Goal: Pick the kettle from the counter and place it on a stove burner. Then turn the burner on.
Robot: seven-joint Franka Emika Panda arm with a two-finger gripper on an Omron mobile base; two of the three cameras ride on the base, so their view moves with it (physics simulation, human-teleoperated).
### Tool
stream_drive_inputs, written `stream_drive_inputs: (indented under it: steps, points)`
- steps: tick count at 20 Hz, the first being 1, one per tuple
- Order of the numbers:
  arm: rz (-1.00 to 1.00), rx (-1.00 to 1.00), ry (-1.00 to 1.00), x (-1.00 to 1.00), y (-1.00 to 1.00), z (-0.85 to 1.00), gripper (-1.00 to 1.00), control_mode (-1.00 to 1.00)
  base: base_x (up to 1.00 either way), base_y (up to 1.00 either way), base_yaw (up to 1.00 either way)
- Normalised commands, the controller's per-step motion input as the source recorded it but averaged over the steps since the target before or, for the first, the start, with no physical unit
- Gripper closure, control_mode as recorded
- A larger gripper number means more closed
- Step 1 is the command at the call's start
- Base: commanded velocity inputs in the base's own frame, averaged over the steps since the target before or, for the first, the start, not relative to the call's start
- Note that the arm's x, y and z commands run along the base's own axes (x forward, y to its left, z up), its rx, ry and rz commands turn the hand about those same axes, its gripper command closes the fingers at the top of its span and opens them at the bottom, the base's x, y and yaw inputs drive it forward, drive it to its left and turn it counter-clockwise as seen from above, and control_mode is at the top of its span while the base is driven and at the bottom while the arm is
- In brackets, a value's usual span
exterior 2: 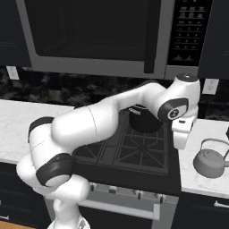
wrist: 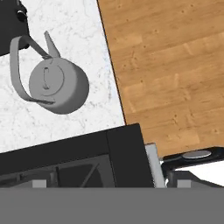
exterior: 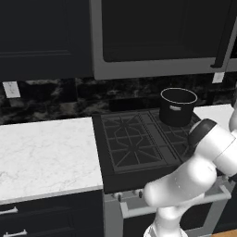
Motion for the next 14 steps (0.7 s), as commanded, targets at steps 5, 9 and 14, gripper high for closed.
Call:
stream_drive_inputs:
  steps: [5, 9, 14]
  points:
    - [-0.14, 0.04, 0.02, 0.06, -0.48, -0.12, -1.00, -1.00, 0.00, 0.00, 0.00]
    - [0.00, 0.00, 0.26, 0.23, -0.21, -0.14, -1.00, -1.00, 0.00, 0.00, 0.00]
    - [0.04, 0.00, 0.26, 0.30, -0.01, -0.33, -1.00, -1.00, 0.00, 0.00, 0.00]
